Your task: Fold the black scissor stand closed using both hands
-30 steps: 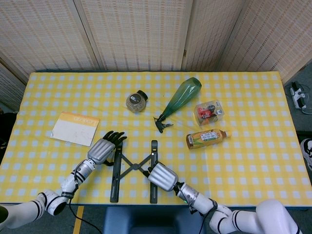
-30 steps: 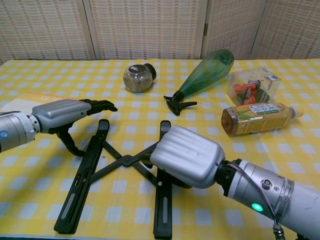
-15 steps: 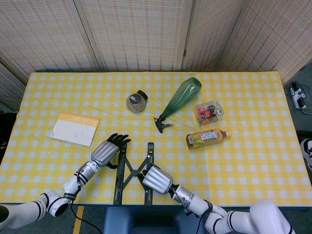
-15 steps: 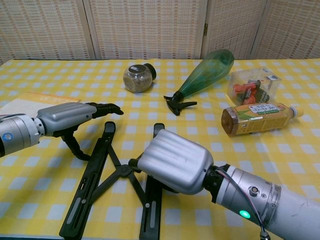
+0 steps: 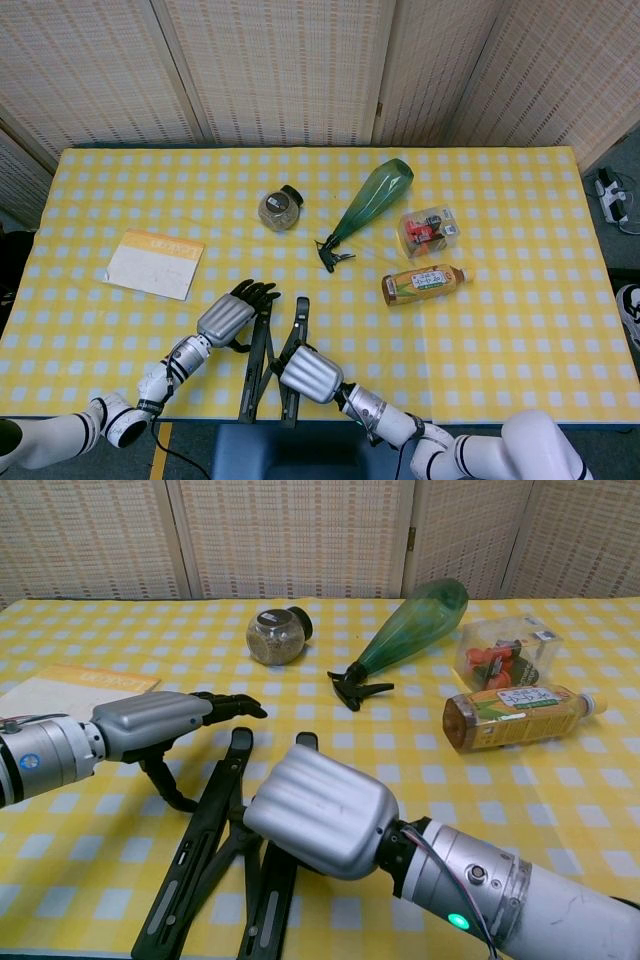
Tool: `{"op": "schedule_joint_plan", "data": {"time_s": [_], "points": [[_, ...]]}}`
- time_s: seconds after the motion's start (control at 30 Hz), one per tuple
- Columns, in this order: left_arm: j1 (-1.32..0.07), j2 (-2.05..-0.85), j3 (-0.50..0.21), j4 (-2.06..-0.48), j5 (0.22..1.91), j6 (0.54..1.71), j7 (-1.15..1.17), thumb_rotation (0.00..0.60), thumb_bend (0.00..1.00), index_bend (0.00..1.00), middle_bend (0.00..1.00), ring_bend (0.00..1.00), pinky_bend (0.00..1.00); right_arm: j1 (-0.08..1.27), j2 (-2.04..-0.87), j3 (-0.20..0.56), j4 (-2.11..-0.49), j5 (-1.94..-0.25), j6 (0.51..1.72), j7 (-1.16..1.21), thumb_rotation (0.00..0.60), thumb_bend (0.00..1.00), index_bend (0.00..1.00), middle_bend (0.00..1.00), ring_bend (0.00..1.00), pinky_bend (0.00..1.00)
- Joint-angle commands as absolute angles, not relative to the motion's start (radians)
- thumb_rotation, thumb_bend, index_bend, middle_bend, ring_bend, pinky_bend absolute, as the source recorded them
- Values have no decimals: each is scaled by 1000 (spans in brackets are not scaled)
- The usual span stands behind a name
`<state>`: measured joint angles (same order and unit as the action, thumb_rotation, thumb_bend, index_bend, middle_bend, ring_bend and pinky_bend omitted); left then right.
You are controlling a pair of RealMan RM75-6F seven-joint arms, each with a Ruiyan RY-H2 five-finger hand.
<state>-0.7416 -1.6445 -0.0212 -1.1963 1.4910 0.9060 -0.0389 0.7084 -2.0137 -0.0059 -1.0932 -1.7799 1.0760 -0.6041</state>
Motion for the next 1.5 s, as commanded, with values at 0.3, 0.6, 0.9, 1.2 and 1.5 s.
{"op": "schedule_joint_plan", "data": {"time_s": [0.3,0.6,0.9,1.2,1.5], "points": [[-716,-1582,-41,-1228,1465,946,-45,600,126,0,1,0,0,746,-1843,10,-1364,-1753,1013,-578,600,321,197,431,557,633],[-687,-1518,-41,-1280,1449,968,-66,600,124,0,0,0,0,882,-1644,106,-1626,-1499,645,-742,600,322,0,42,150,168],[-674,-1504,-42,-1285,1432,962,-81,600,119,0,0,0,0,1003,-1650,121,-1622,-1258,539,-916,600,321,0,0,0,0],[-661,-1501,-40,-1261,1426,960,-118,600,115,0,0,0,0,1075,-1700,79,-1572,-1168,552,-934,600,321,0,0,0,0],[-655,-1504,-39,-1243,1427,956,-143,600,114,0,0,0,0,1114,-1724,52,-1538,-1158,571,-890,600,321,0,0,0,0]]}}
